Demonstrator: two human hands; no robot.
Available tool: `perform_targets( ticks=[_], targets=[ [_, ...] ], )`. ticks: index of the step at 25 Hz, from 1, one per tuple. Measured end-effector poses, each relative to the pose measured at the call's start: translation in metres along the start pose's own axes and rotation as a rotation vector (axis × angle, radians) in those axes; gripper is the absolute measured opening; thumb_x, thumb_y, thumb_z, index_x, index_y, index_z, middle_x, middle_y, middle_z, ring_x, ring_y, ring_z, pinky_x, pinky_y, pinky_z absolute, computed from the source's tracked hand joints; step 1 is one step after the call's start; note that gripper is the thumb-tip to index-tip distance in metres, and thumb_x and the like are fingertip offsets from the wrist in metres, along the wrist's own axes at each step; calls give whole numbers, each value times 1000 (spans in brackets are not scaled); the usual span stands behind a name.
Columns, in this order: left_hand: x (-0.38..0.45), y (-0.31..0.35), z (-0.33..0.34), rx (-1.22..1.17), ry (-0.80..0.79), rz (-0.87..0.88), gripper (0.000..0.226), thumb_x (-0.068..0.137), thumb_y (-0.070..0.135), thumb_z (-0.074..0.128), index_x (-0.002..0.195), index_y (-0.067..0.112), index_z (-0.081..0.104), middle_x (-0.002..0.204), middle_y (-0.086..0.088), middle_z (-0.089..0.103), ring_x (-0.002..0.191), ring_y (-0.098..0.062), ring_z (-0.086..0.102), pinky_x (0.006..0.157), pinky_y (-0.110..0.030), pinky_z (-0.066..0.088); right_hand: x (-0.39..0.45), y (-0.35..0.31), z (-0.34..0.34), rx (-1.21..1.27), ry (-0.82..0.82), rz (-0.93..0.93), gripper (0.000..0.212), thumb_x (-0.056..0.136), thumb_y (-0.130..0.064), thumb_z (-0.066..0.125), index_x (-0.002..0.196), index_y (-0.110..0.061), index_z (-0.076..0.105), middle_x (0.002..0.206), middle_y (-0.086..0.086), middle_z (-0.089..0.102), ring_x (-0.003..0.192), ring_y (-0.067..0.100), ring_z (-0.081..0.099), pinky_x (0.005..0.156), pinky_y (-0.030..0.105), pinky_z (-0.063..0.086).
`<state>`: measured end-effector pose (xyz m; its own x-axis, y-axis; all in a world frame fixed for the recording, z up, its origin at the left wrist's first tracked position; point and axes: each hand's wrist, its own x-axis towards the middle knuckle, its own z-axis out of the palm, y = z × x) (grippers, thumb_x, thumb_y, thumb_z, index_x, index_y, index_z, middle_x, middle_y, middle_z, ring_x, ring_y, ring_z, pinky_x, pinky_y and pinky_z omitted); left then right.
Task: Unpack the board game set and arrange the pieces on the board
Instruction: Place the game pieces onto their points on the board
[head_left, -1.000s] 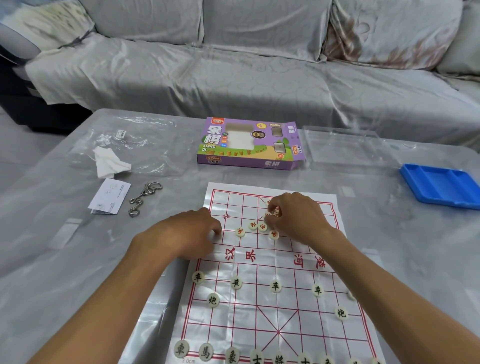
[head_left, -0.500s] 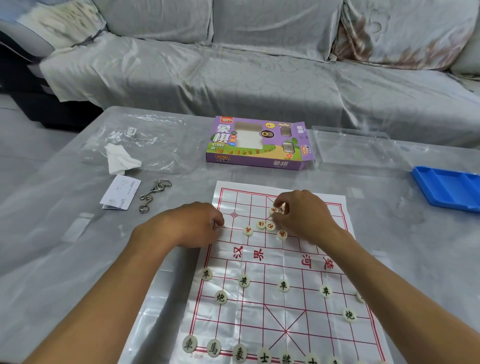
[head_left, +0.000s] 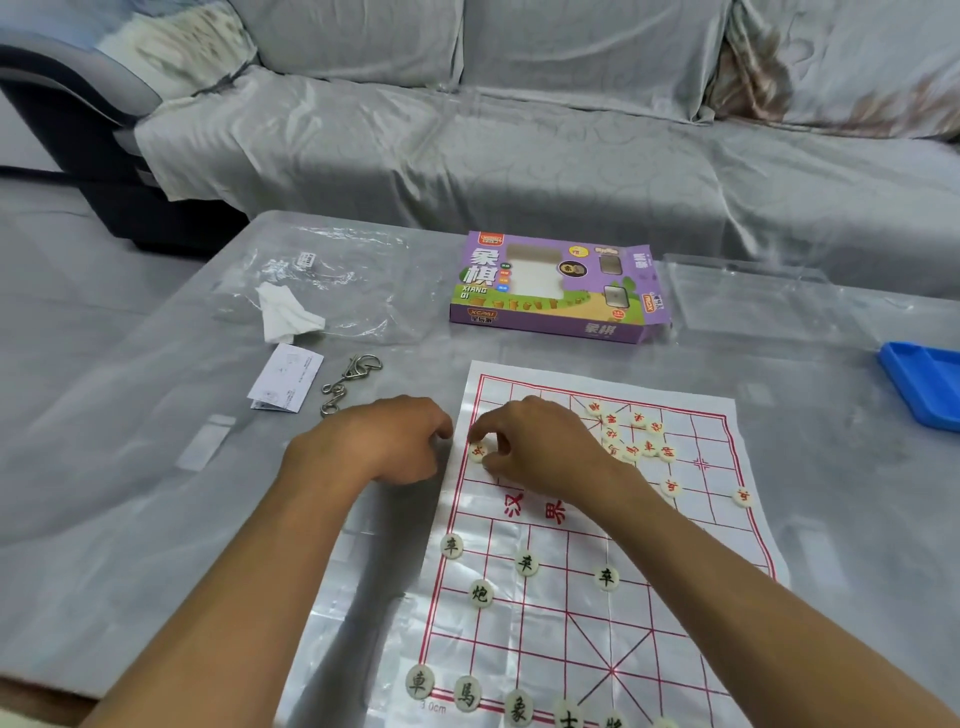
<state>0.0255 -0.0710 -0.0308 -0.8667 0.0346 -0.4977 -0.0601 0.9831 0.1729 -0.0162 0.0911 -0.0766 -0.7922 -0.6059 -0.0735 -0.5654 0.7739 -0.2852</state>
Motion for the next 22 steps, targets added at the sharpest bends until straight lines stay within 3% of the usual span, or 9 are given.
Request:
perform_targets(
  ticks=[3,6,12,20,22],
  targets=[
    [2,-3,-3,-8,25,-6,48,93,18,48,139,33,45,140,2,47,123,-20,50,92,-29,43,-1,-2,4,-41,47,81,39,84,-48,66,116,-27,63,107,-4,67,87,15,59,70,24,38],
    [3,-2,-3,14,32,-18,52,91,11,45,139,33,45,141,0,46,121,-22,50,83,-28,42,-2,-4,9,-29,76,109,35,84,-53,64,106,-26,64,99,-4,68,76,11,54,67,23,37],
    [2,4,-1,21,-8,-20,55,90,8,47,140,31,44,137,-2,49,117,-23,53,76,-26,40,0,-8,15,41,54,73,28,90,-40,63,116,-30,66,113,-3,69,93,15,64,85,27,49],
    [6,2,3,9,2,-7,49,92,18,52,138,33,45,138,1,48,119,-22,51,90,-29,45,-5,-12,14,99,51,76,34,91,-34,63,124,-29,61,118,-1,67,100,17,63,90,27,47],
    [5,4,3,28,65,7,44,93,25,51,136,34,47,138,4,48,118,-21,52,91,-31,46,-13,-6,3,84,78,64,39,90,-35,64,129,-30,56,115,-2,68,99,17,63,88,29,48]
  ],
)
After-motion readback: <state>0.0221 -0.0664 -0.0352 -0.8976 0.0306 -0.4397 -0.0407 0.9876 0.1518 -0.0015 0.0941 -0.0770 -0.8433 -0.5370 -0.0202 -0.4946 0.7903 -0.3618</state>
